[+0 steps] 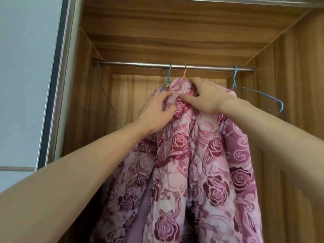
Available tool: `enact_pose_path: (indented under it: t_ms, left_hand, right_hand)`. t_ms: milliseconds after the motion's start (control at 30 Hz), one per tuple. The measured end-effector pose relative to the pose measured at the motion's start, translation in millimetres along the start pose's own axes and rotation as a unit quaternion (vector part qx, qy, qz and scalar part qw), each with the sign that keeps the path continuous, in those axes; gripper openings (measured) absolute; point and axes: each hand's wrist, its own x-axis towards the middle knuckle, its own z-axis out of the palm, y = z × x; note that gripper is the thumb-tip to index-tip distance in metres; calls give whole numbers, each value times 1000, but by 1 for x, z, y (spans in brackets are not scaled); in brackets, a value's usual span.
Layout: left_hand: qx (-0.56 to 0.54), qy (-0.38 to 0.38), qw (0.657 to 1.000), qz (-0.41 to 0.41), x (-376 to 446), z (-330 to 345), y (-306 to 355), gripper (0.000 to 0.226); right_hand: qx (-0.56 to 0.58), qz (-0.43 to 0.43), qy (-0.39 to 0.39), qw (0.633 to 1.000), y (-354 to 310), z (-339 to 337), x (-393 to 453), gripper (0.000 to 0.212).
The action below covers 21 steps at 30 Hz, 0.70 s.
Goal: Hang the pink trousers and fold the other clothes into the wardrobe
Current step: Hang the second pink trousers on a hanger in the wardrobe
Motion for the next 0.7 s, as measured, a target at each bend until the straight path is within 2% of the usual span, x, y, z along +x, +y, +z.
enact_pose_path:
  t_ms: [133,300,500,700]
  left_hand:
    - [-9,-1,999,49,-47,15,28,62]
    - [62,9,995,79,-112,44,51,68]
    - [65,51,991,102,-179,79,56,63]
    - [-36,36,986,157,-231,114,67,59]
  right_hand:
    - [-67,-41,61,995,30,3,-76,78]
    - [-92,-48,110,989,62,26,-180,75]
    - [-160,58,104,980,71,28,-293,75]
    - [-234,169,101,952,40,28,-378,74]
